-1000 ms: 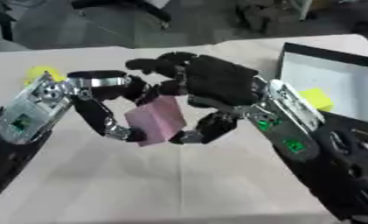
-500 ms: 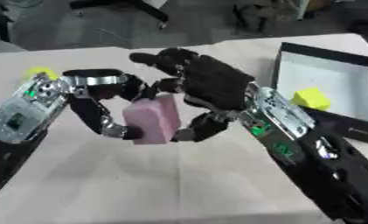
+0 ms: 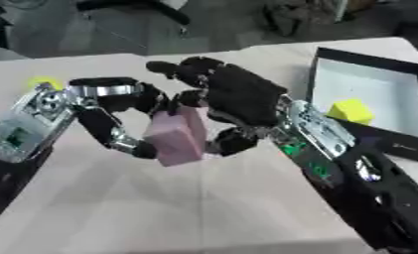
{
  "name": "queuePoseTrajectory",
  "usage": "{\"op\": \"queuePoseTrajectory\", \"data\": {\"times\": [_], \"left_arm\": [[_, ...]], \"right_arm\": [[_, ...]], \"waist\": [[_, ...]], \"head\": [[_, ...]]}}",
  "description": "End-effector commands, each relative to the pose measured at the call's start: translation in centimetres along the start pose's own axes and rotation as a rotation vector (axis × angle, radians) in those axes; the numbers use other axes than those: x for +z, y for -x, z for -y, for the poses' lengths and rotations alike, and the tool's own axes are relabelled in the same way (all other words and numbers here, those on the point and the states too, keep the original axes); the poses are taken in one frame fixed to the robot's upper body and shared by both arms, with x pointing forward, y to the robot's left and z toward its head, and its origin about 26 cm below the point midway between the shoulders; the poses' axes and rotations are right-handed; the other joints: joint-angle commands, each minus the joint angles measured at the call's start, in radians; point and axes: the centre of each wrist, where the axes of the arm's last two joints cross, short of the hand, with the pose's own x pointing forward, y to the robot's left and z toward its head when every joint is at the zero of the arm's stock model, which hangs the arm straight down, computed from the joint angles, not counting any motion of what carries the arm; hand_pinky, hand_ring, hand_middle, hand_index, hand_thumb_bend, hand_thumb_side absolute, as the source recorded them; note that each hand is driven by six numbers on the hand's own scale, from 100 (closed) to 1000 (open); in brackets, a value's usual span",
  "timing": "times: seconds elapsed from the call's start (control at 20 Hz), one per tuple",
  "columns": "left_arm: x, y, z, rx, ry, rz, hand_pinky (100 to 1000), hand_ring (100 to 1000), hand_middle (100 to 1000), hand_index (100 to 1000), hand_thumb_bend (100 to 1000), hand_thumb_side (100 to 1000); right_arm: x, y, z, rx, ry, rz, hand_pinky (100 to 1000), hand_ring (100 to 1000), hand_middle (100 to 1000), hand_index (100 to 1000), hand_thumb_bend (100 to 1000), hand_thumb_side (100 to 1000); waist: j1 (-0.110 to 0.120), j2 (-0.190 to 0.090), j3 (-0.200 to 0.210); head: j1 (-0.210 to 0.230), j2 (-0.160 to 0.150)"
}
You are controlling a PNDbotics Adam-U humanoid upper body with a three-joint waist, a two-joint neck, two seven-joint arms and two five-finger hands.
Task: Pick up the objects with one hand, pass them to the other hand, and then place them into the box on the other side of the table.
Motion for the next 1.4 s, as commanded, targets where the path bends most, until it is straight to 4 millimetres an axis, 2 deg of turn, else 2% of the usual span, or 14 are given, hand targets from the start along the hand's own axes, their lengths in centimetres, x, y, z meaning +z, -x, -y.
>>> {"op": "queuePoseTrajectory", "data": {"times": [0.05, 0.25, 0.5, 0.8, 0.95, 1.05, 1.2, 1.4], "left_arm": [[0.1, -0.4, -0.5, -0.03, 0.005, 0.01, 650, 581, 564, 722, 655, 456], [0.5, -0.1, -0.8, -0.029, -0.014, 0.007, 658, 594, 583, 745, 748, 522], [1.6, 0.7, -1.6, -0.03, -0.101, -0.022, 670, 620, 617, 775, 803, 588], [3.6, 3.2, -2.7, 0.011, -0.285, -0.119, 670, 624, 632, 787, 740, 692], [5.7, 4.6, -3.5, 0.028, -0.419, -0.188, 670, 624, 633, 786, 724, 700], [7.9, 5.7, -3.9, 0.04, -0.54, -0.246, 668, 622, 629, 781, 699, 696], [11.8, 7.1, -4.0, 0.074, -0.743, -0.324, 662, 612, 616, 768, 657, 664], [17.0, 7.5, -2.6, 0.086, -0.981, -0.382, 657, 599, 602, 753, 595, 631]], "right_arm": [[-0.1, 0.6, 0.8, 0.018, 0.042, -0.013, 874, 844, 1000, 377, 337, 100], [-0.1, 0.6, 0.7, 0.017, 0.041, -0.002, 877, 848, 1000, 368, 338, 100], [0.0, 0.5, 0.6, 0.003, 0.034, 0.026, 881, 849, 1000, 363, 336, 100], [0.2, 0.4, 1.3, -0.019, 0.061, 0.046, 881, 846, 1000, 357, 333, 100], [0.9, 0.8, 1.9, -0.026, 0.08, 0.022, 879, 842, 1000, 354, 331, 101], [2.1, 1.8, 2.2, -0.034, 0.091, -0.045, 875, 834, 1000, 348, 332, 105], [5.5, 4.7, 1.9, -0.051, 0.109, -0.257, 866, 810, 1000, 334, 336, 105], [12.5, 10.2, 0.7, -0.017, 0.178, -0.722, 843, 764, 1000, 323, 348, 112]], "waist": [[0.001, -0.014, -0.002], [0.001, -0.014, -0.003], [-0.002, -0.014, -0.003], [-0.008, -0.015, -0.003], [-0.012, -0.016, -0.003], [-0.014, -0.016, -0.002], [-0.016, -0.015, 0.0], [-0.013, -0.012, 0.009]], "head": [[-0.004, -0.002], [-0.006, -0.002], [-0.01, -0.002], [-0.024, -0.002], [-0.048, -0.002], [-0.079, -0.002], [-0.127, -0.002], [-0.188, -0.002]]}}
